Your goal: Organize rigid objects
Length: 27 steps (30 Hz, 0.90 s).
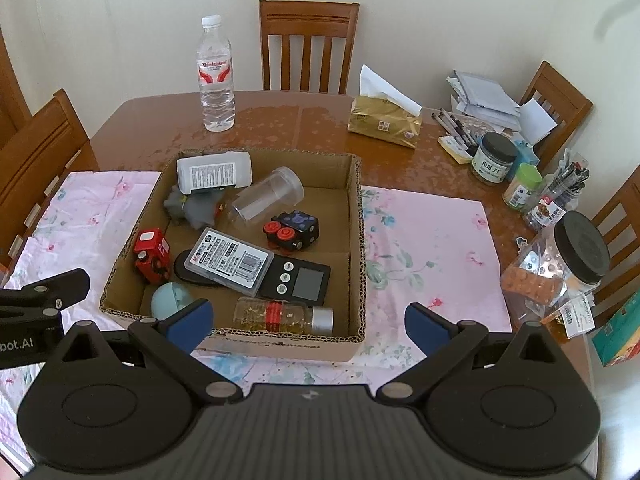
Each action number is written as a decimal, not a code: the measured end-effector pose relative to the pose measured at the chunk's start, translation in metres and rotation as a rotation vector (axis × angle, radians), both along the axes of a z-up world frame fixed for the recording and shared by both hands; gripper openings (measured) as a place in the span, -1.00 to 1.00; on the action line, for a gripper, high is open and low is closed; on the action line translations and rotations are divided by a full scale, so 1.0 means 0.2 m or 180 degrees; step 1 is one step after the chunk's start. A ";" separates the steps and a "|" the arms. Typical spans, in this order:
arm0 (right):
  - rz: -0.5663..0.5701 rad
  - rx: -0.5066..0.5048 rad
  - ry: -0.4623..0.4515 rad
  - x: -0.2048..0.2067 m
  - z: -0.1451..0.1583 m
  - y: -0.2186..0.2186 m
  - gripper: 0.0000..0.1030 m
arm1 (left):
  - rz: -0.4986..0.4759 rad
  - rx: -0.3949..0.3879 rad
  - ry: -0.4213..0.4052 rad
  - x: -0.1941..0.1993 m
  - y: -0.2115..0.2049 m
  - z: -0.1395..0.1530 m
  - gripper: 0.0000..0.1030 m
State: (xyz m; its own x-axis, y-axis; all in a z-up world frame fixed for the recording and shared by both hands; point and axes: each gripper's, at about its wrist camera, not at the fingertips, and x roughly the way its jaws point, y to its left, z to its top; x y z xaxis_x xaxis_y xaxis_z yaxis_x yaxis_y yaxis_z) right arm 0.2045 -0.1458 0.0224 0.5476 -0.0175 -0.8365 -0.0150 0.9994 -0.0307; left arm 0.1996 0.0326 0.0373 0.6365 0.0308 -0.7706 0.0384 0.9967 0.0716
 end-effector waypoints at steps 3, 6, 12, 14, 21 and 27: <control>0.0006 -0.0002 -0.0001 0.00 0.00 0.01 1.00 | 0.0006 -0.0008 0.0010 0.00 0.00 0.00 0.99; -0.0007 0.0000 -0.0008 0.00 0.00 0.01 1.00 | 0.0009 -0.0010 0.0010 0.01 0.01 0.00 0.99; -0.0007 0.0008 -0.0025 0.00 0.01 0.01 1.00 | 0.0005 -0.0014 0.0011 0.01 0.00 0.00 0.99; -0.0013 0.0012 -0.0032 0.01 0.01 0.01 1.00 | 0.0006 -0.0019 0.0005 0.01 0.01 0.01 0.99; -0.0016 0.0018 -0.0039 0.00 0.02 0.01 1.00 | 0.0011 -0.0014 0.0003 0.00 0.00 0.01 0.99; -0.0026 0.0015 -0.0040 0.00 0.02 0.01 1.00 | 0.0003 -0.0021 0.0004 0.00 0.00 0.02 0.99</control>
